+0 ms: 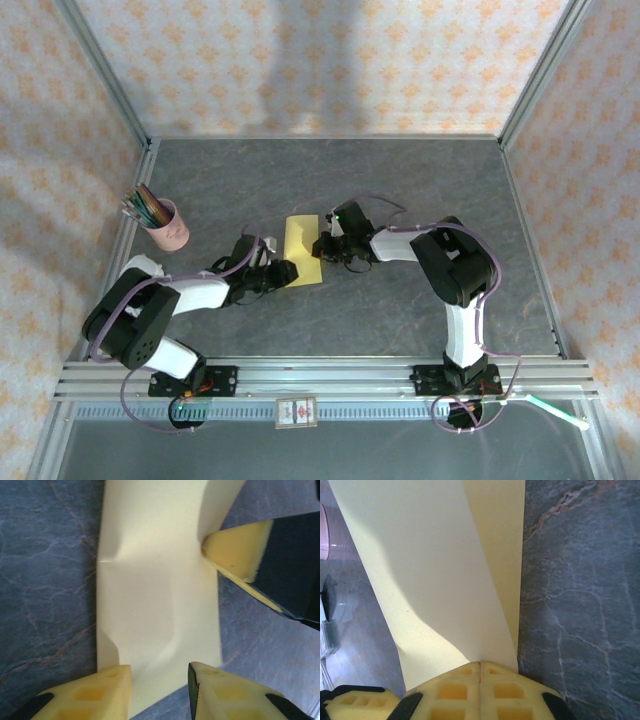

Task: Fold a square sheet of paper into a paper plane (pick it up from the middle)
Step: First fold in half a square sheet of paper at the center of the table.

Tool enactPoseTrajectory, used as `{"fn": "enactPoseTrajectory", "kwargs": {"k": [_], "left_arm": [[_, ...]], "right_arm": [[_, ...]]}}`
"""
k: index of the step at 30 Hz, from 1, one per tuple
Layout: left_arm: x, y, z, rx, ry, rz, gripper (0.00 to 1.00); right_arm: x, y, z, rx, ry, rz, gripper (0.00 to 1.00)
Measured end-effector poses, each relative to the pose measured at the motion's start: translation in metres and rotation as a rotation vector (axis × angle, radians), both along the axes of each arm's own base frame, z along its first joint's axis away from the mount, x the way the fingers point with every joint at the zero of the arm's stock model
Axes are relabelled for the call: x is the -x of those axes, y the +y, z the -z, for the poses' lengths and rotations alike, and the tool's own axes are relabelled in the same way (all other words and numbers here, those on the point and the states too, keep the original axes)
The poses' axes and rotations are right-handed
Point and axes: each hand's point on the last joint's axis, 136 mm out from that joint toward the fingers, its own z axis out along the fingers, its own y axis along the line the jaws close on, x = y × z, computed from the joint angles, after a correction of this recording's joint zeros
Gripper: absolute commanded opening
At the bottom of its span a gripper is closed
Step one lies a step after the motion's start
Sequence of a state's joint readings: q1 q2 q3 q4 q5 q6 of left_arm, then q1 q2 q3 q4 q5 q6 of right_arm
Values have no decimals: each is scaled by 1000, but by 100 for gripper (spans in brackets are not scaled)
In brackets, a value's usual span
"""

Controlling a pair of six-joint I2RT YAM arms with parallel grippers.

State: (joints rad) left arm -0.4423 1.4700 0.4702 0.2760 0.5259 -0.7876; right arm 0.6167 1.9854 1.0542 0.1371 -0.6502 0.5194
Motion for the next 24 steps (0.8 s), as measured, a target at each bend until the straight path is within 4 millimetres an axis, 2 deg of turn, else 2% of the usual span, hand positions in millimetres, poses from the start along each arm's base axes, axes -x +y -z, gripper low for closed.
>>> {"fn": "enactPoseTrajectory", "kwargs": {"k": [5,12,17,20,24], "left_arm": [[0,-3,-10,24,-20,12,37],[9,1,7,-7,26,20,38],[7,1,4,-34,24,46,40],[-1,2,-3,-36,14,39,40],[-30,0,-29,-9,-52,11,36]], "right_arm": [[0,0,0,0,-2,1,0],[0,-1,0,0,-6,2,0],[0,0,0,3,-14,-7,0],[1,0,0,5,-19,-13,0],[1,0,0,6,-24,-17,0]]}}
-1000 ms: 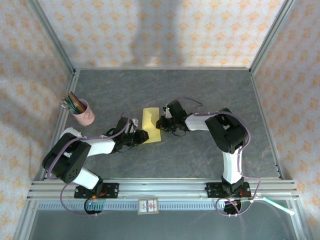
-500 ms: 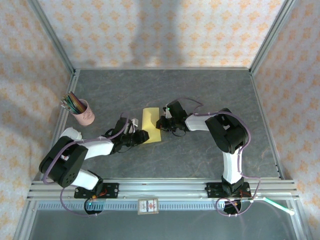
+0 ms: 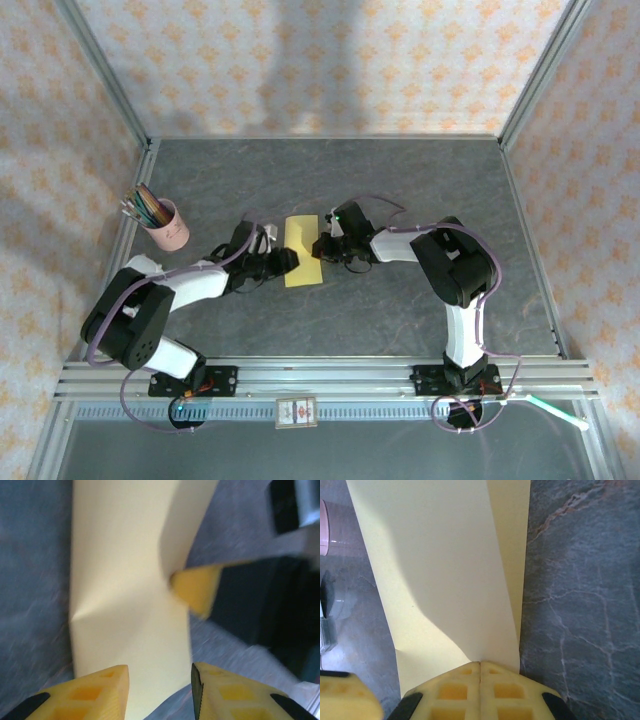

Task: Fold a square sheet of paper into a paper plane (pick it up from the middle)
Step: First fold in half a square sheet of paper at the center of the table.

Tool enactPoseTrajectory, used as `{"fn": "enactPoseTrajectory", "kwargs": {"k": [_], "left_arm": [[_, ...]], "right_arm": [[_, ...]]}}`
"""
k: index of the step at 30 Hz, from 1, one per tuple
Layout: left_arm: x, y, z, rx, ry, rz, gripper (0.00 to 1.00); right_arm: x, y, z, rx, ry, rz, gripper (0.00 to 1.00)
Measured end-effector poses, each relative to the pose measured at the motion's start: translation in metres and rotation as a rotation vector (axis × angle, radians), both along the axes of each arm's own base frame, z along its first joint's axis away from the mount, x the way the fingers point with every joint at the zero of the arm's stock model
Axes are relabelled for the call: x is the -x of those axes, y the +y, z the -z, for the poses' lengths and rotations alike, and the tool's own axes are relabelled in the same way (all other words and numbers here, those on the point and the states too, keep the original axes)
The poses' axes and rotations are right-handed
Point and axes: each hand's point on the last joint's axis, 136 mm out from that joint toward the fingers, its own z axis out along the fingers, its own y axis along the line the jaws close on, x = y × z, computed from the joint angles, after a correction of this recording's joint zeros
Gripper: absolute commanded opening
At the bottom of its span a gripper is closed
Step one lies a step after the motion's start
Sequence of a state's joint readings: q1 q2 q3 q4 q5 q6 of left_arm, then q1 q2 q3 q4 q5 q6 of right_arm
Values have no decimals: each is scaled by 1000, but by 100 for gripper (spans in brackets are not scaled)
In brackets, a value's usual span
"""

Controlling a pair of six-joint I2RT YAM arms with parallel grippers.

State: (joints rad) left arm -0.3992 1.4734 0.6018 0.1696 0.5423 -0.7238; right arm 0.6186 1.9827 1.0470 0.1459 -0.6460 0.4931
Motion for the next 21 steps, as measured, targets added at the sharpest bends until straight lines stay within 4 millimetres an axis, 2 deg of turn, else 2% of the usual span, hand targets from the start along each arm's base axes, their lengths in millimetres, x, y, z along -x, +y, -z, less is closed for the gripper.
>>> {"fn": "enactPoseTrajectory", "kwargs": {"k": [4,9,20,21], "left_arm": [[-37,-7,-19,23,-63,-21,30],[-67,-13,-5,5,-46,-29,28],[-82,12,36,-35,17,-70,30],[-85,12,34,-28,9,-68,31]], "right_arm": [[0,0,0,0,0,0,0],[0,0,0,0,0,0,0],[0,0,0,1,0,0,0],[0,0,0,0,0,0,0]]}}
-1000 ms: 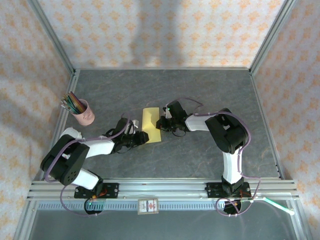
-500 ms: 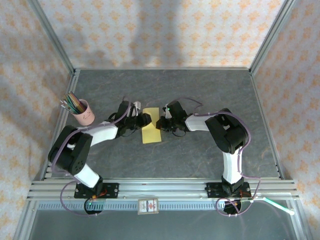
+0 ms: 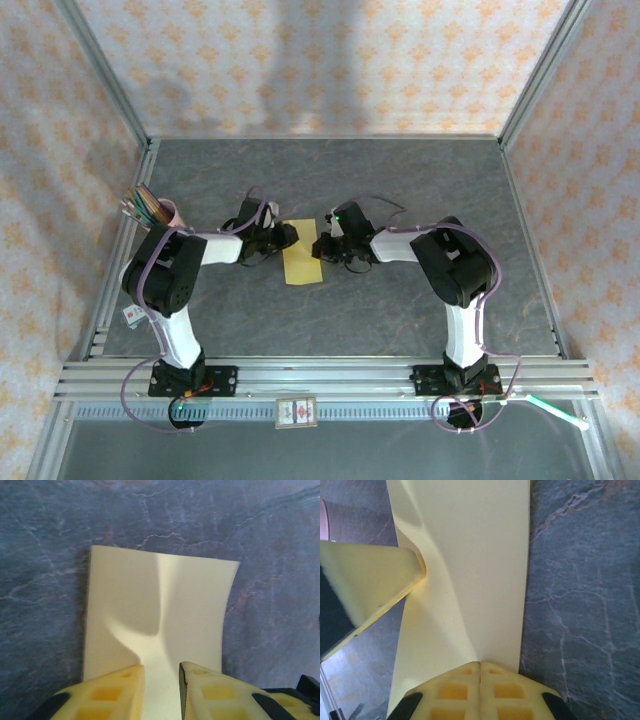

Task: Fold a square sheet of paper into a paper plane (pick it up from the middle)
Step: First fold in half a square sheet of paper at the center of the table.

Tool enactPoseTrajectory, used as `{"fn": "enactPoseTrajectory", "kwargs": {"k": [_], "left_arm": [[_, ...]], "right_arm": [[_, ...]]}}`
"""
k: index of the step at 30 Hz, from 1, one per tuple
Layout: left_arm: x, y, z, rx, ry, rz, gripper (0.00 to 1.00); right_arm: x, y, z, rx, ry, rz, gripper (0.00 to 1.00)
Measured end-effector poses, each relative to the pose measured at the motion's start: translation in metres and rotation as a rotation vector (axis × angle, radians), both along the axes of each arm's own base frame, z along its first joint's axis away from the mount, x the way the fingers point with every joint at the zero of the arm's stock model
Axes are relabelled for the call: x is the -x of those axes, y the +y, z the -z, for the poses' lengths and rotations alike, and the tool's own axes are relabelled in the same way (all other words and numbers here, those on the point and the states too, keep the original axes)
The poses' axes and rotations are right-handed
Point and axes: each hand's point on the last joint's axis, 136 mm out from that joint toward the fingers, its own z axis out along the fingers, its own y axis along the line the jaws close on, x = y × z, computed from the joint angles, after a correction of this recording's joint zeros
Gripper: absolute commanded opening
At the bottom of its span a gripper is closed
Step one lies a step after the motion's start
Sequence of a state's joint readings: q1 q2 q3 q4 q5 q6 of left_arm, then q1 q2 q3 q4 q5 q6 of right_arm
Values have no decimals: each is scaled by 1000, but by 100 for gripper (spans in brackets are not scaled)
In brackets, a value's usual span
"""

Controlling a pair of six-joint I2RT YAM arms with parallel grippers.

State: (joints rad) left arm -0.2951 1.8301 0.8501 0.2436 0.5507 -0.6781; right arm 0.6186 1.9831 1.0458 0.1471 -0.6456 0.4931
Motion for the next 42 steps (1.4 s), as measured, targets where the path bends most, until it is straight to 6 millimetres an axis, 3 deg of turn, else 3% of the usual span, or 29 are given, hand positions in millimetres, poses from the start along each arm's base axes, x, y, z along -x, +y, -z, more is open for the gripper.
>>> {"fn": "enactPoseTrajectory", "kwargs": {"k": [6,15,24,28,42], "left_arm": [[-3,-4,-6,20,-16,12,35],[-17,-7,-33,21,-100,29,35],[-30,0,-4,-11,-55,27,36],[-42,3,-5,-23,-67,31,37],[-45,9,-18,7,-87,20,38]], "right_arm": [[0,0,0,2,-1,1,0],[0,0,0,2,-1,1,0],[0,-1,0,4,-3,4,0],[0,-1,0,4,-4,3,0],[0,-1,0,8,-7,6,0]]}}
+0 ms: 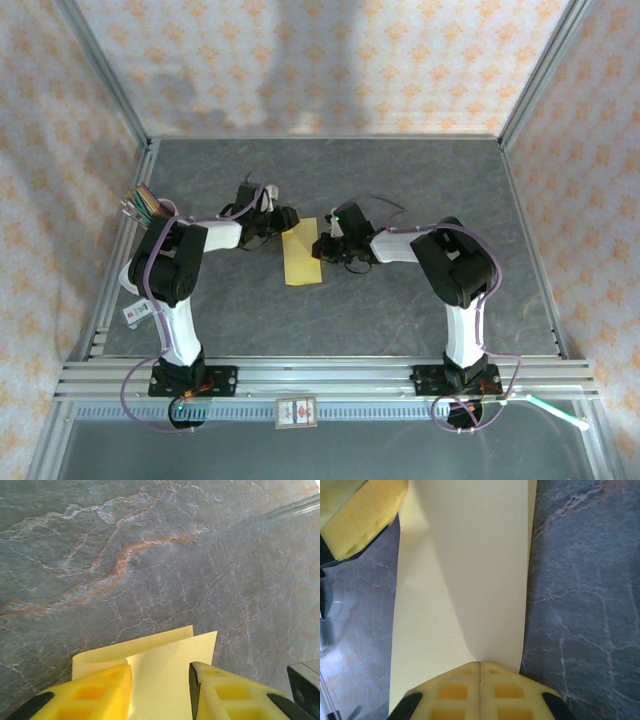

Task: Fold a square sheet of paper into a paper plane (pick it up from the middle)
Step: First fold in half a square sheet of paper at the center of the table.

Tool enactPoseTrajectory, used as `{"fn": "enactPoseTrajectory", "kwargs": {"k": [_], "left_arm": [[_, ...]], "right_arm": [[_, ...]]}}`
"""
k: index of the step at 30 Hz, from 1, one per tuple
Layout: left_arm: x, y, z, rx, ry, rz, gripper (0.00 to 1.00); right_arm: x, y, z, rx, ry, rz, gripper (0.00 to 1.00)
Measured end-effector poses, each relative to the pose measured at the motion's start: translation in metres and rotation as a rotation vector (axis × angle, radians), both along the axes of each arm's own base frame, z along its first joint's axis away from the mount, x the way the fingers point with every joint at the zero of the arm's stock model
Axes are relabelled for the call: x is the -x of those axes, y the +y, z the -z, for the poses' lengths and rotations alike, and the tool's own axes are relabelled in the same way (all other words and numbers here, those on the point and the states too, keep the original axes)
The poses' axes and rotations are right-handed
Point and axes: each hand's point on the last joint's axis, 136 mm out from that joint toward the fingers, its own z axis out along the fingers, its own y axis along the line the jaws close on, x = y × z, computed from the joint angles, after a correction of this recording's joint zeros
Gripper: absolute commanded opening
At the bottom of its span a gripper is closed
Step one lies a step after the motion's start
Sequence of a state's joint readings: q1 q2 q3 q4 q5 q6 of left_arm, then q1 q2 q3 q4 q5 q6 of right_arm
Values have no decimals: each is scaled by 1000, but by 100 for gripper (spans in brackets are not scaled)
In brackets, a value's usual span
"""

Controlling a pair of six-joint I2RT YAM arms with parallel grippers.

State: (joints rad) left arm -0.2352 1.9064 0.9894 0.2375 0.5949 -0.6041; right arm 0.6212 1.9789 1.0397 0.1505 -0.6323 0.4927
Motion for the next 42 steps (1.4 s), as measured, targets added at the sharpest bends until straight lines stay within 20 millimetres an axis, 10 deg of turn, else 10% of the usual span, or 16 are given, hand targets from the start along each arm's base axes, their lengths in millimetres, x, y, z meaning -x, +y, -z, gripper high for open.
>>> {"fn": "enactPoseTrajectory", "kwargs": {"k": [16,30,42], "left_arm": [[-5,7,7,18,2,-23,40],[81,-9,5,149,76,6,30],[80,-1,16,99,82,-16,30]], "right_arm": [[0,0,0,0,0,0,0],[0,0,0,0,0,0,0],[0,0,0,0,0,0,0]]}}
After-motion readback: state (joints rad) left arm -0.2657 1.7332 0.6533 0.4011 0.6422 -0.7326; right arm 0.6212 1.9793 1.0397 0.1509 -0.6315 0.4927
